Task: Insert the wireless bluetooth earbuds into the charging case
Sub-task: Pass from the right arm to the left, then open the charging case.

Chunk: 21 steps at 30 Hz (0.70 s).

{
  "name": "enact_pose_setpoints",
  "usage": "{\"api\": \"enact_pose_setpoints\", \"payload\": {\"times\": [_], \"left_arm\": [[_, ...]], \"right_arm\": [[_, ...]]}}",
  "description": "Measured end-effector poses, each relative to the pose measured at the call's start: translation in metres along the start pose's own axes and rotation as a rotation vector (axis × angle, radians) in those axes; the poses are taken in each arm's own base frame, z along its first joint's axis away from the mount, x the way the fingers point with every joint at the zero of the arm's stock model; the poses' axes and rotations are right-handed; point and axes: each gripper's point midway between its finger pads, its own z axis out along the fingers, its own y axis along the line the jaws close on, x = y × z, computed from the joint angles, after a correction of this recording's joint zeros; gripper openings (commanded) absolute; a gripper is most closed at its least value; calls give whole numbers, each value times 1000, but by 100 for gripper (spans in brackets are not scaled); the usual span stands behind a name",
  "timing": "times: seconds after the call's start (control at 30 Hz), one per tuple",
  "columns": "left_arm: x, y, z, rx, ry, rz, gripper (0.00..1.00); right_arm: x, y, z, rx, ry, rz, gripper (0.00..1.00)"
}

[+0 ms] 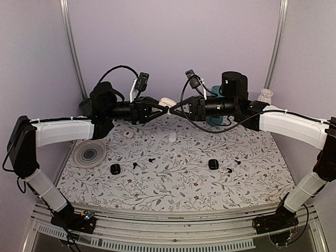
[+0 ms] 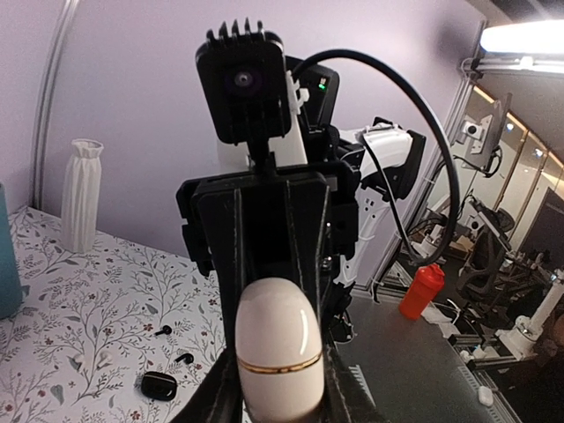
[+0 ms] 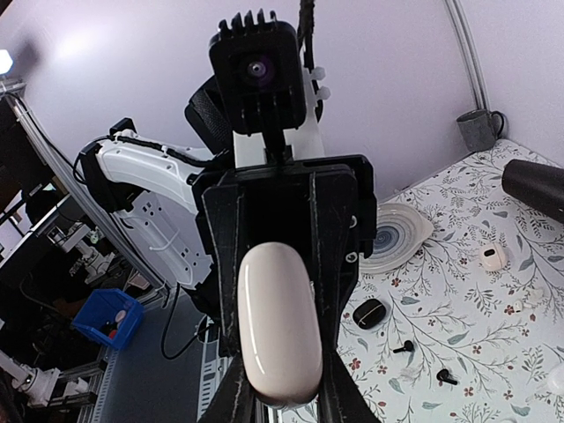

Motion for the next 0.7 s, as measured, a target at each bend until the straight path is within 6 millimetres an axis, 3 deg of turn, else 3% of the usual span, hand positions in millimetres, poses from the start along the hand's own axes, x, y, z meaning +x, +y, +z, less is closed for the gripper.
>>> {"api": "enact_pose_setpoints", "payload": {"times": [0.13,0.23,0.37,0.47,0.7], "left_arm": [[1,1,0,-6,-1,-4,14],[3,3,-1,-13,-2,-3,0],[4,3,-1,-14,1,-3,0],[5,2,-1,-5,8,11,0],[13,3,-1,-3,39,35,0]], "right_arm": [[1,-1,0,3,3,3,5],[1,-3,0,12,3,7,20],[2,-4,0,18,3,12,51],[1,-6,0,31,0,17,66],[-6,-11,-3,80,-36,-6,72]]}}
